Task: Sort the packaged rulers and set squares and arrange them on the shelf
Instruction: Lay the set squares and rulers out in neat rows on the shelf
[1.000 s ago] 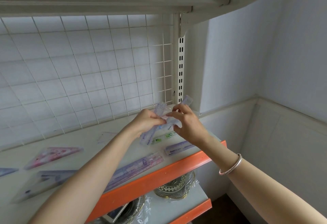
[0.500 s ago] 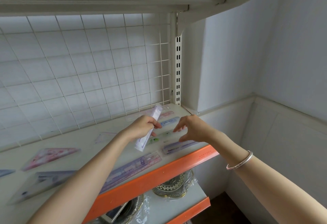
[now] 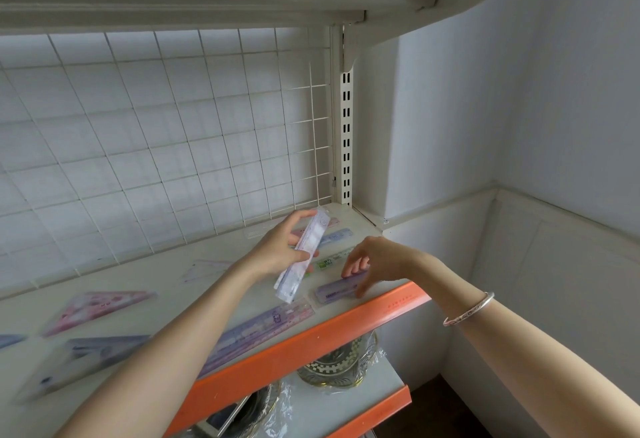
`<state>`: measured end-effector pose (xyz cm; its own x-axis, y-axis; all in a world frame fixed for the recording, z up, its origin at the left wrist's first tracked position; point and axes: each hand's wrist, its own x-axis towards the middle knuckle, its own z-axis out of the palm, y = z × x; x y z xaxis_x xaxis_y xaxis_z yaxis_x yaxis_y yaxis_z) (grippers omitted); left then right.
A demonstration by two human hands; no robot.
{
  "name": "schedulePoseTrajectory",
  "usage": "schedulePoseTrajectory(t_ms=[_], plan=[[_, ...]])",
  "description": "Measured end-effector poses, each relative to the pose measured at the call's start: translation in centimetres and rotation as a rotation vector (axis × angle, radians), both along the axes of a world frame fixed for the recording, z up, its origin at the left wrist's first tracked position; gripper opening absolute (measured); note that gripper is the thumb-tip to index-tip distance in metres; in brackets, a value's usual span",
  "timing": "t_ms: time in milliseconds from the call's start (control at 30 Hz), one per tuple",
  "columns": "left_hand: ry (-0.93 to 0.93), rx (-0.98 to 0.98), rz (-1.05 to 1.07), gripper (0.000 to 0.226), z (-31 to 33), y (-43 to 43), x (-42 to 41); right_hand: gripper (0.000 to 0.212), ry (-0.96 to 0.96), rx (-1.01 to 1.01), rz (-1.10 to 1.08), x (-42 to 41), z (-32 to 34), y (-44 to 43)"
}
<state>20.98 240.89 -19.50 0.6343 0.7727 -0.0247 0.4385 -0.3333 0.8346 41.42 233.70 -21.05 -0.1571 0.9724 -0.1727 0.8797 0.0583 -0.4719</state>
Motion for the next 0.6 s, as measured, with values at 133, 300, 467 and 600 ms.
schedulePoseTrajectory(t_ms=[133, 300, 467, 600], plan=[[0.021, 0.064, -0.004, 0.078, -0.3, 0.2, 0.1, 0.024, 0.238, 0.298, -0.182, -0.6, -0.1, 0.3], [-0.044, 0.006, 0.023, 0.067, -0.6, 0.2, 0.4, 0.054, 0.425, 0.543, -0.348, -1.5, 0.0, 0.8], [-0.073, -0.07, -0.01, 0.058, -0.4, 0.0, 0.2, 0.05, 0.127, 0.696, -0.13, -1.1, -0.5, 0.8], [-0.065, -0.091, -0.036, 0.053, -0.4, 0.0, 0.1, 0.039, 0.043, 0.71, -0.035, -1.0, -0.5, 0.5]])
